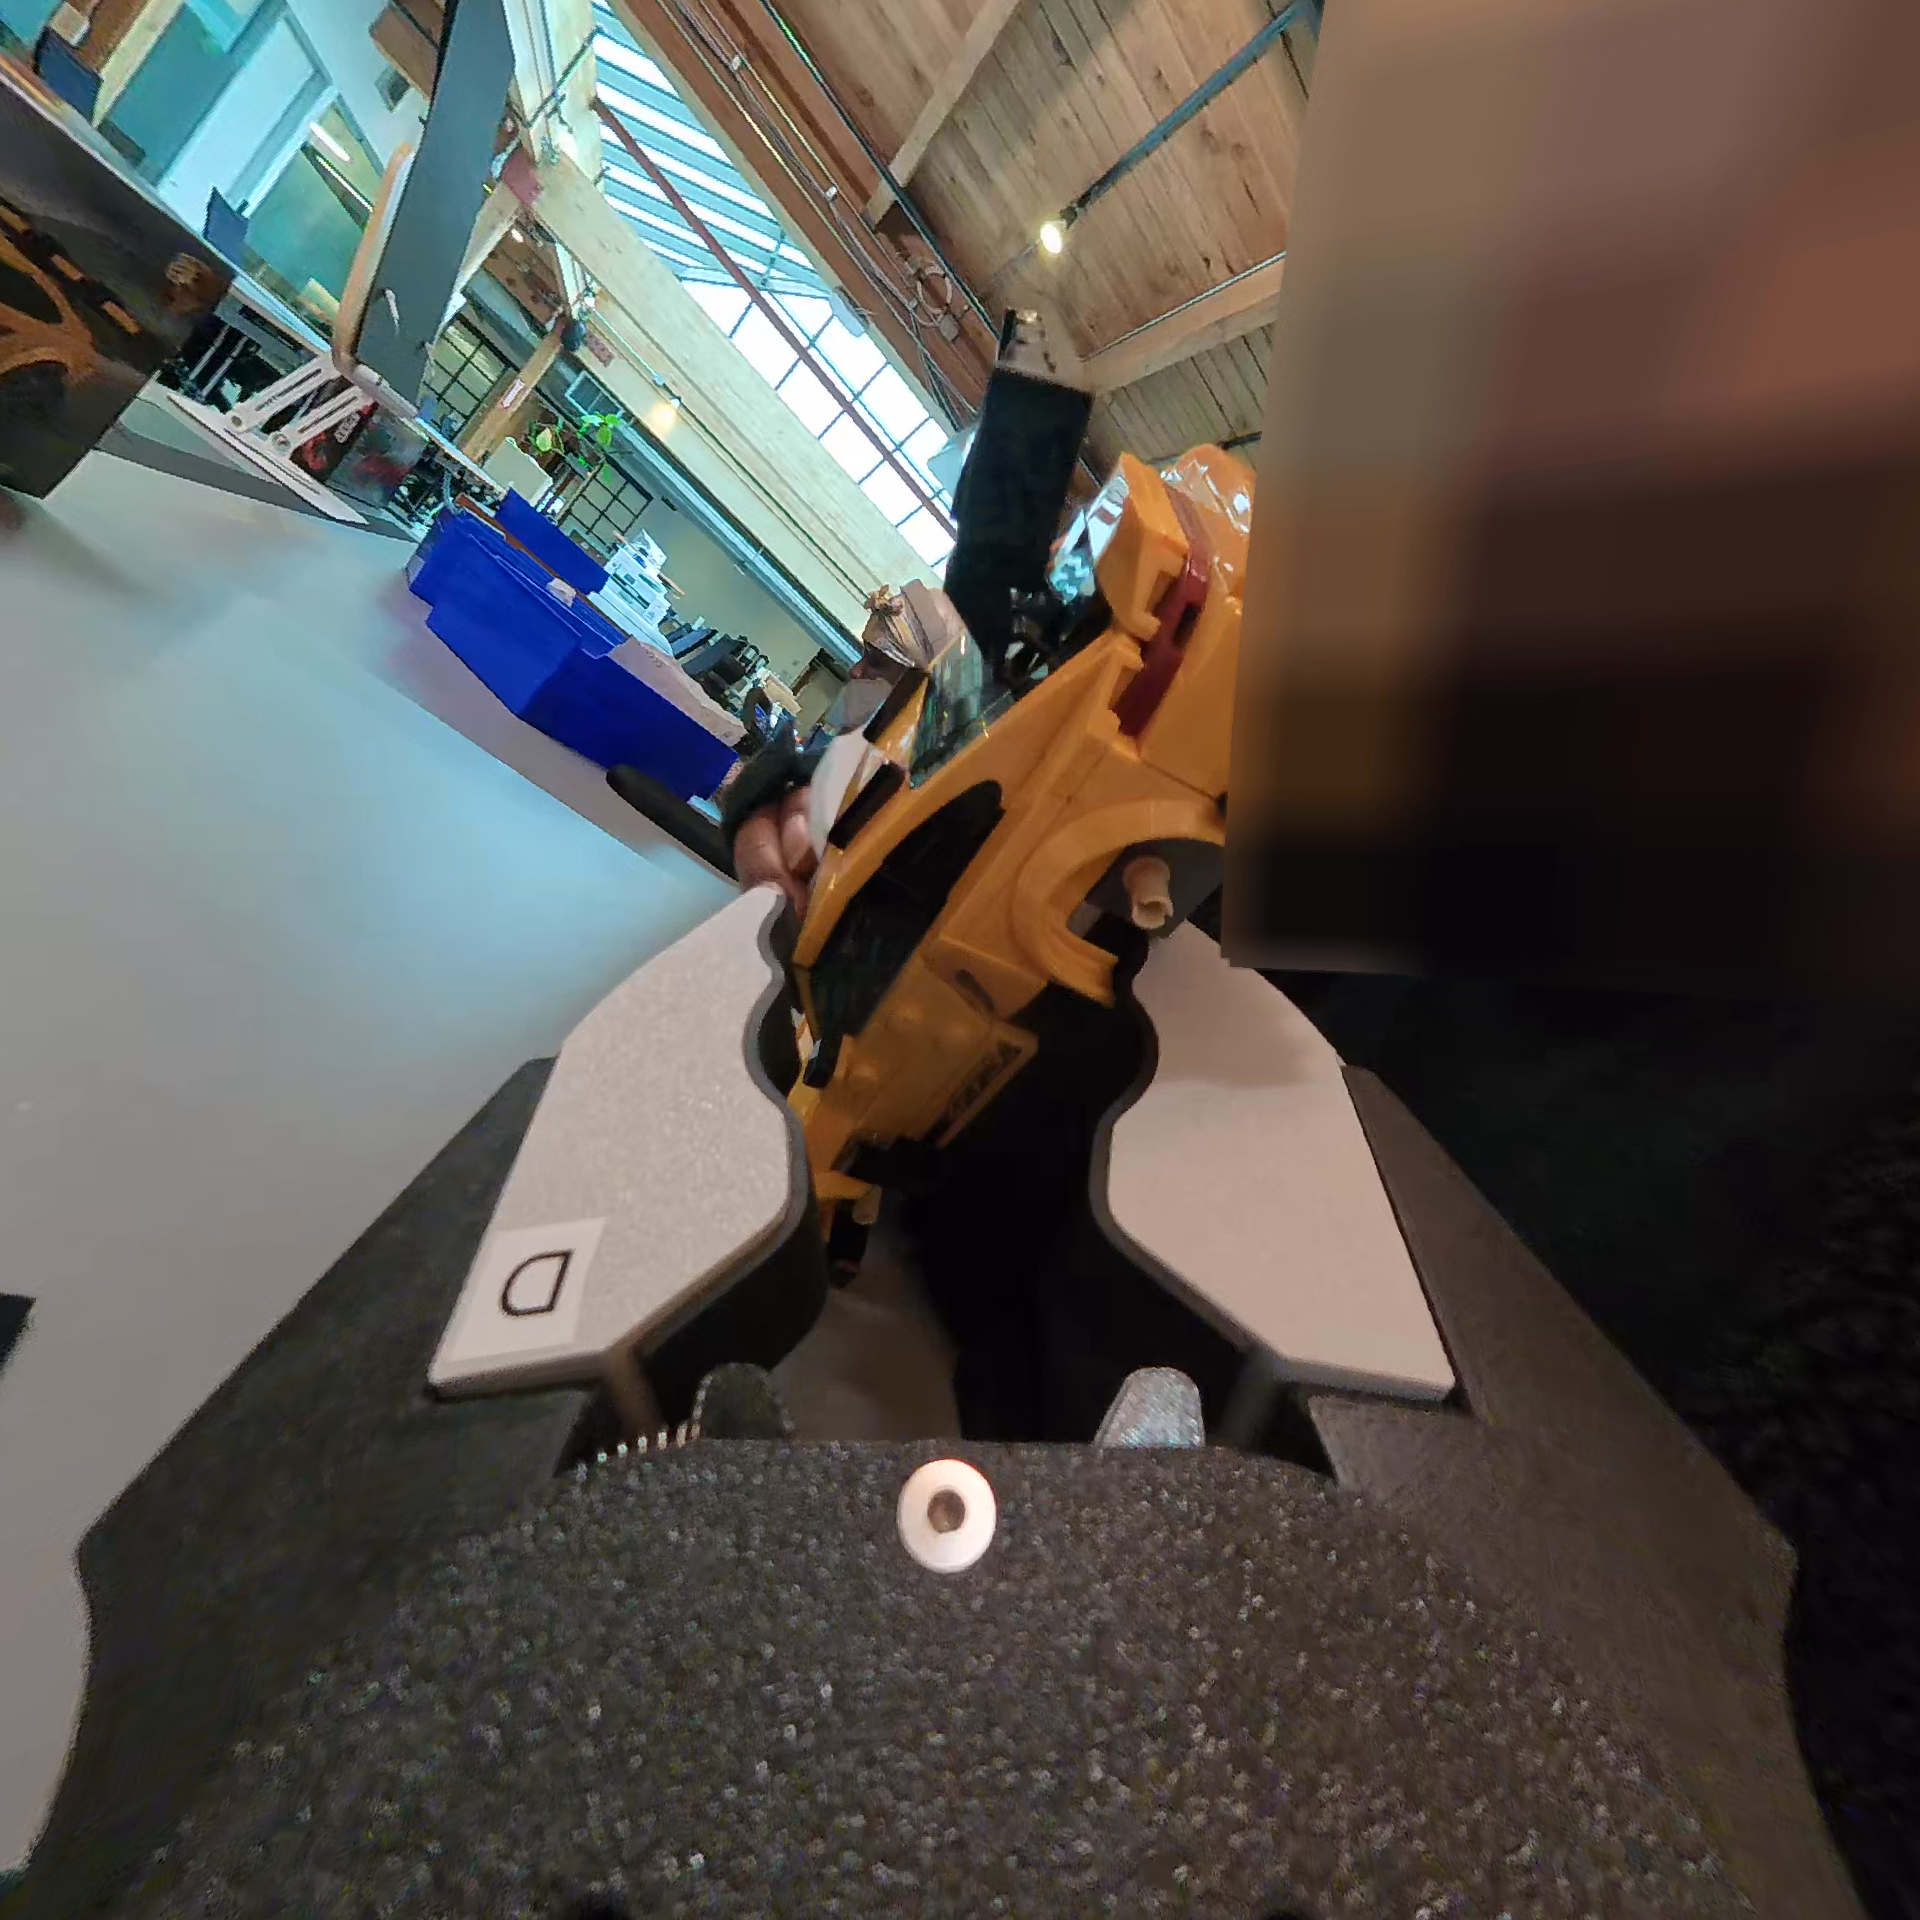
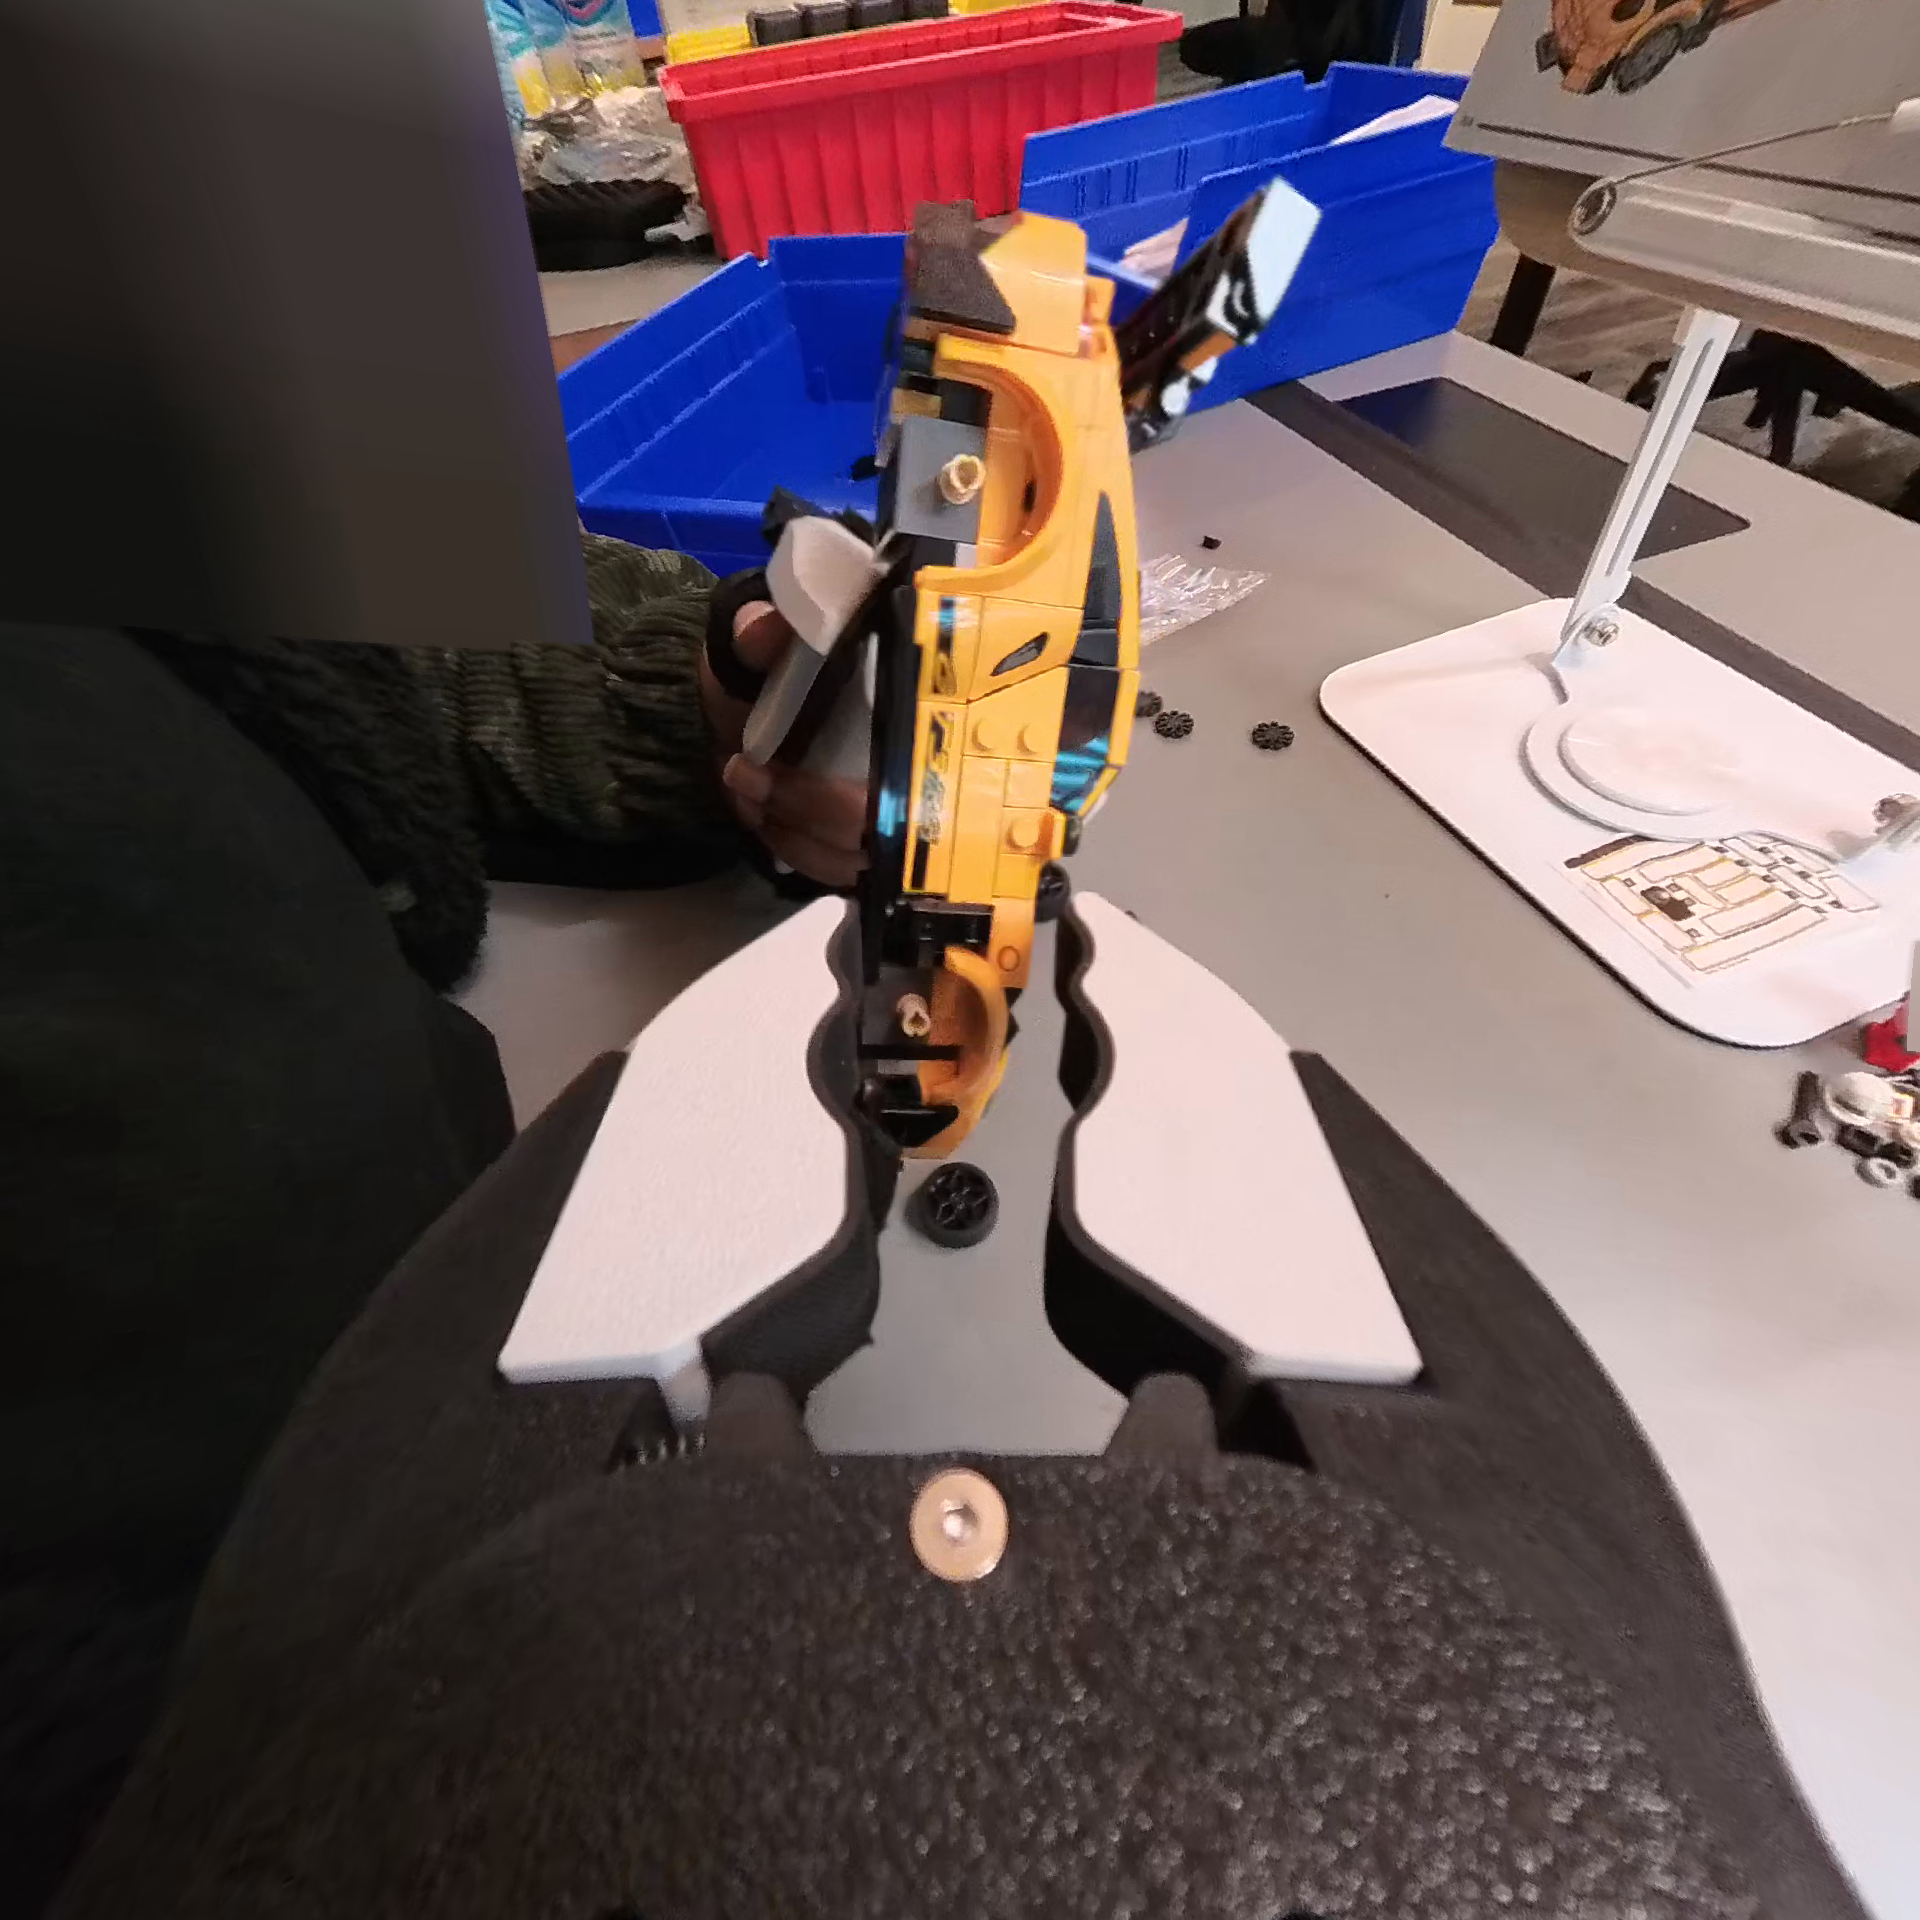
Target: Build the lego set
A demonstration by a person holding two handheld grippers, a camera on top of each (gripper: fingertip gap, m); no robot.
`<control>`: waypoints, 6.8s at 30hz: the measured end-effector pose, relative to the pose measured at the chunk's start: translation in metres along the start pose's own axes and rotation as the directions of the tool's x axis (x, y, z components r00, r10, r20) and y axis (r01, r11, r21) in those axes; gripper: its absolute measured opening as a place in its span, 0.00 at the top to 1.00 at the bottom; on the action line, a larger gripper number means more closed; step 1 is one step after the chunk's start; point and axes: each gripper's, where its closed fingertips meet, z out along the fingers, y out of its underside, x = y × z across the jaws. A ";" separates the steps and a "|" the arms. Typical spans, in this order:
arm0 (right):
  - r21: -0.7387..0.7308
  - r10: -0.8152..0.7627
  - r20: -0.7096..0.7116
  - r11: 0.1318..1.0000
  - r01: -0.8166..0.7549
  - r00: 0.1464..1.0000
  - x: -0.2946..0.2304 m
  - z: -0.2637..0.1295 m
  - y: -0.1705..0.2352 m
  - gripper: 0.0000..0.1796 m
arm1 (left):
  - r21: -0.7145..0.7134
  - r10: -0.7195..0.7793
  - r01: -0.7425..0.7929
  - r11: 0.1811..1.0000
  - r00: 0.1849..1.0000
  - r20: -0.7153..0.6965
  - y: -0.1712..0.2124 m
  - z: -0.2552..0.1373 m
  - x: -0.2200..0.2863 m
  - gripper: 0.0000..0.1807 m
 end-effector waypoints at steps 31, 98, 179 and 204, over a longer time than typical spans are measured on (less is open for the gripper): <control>0.021 -0.007 0.013 1.000 0.007 1.000 -0.017 0.008 0.004 0.83 | -0.011 0.128 -0.128 0.992 0.992 -0.022 0.000 0.003 0.014 0.69; 0.150 0.398 0.254 0.884 -0.443 0.881 0.076 0.012 0.005 0.73 | -0.048 -0.221 0.249 0.967 0.920 0.324 -0.020 0.034 -0.075 0.69; 0.349 0.828 0.348 0.321 -0.880 0.440 0.067 0.026 0.013 0.73 | -0.426 0.282 0.090 0.900 0.624 0.728 -0.042 -0.040 -0.084 0.96; 0.330 0.732 0.506 0.325 -0.886 0.457 0.062 0.001 -0.007 0.73 | -0.409 0.255 0.150 0.900 0.580 0.773 -0.027 -0.069 -0.104 0.96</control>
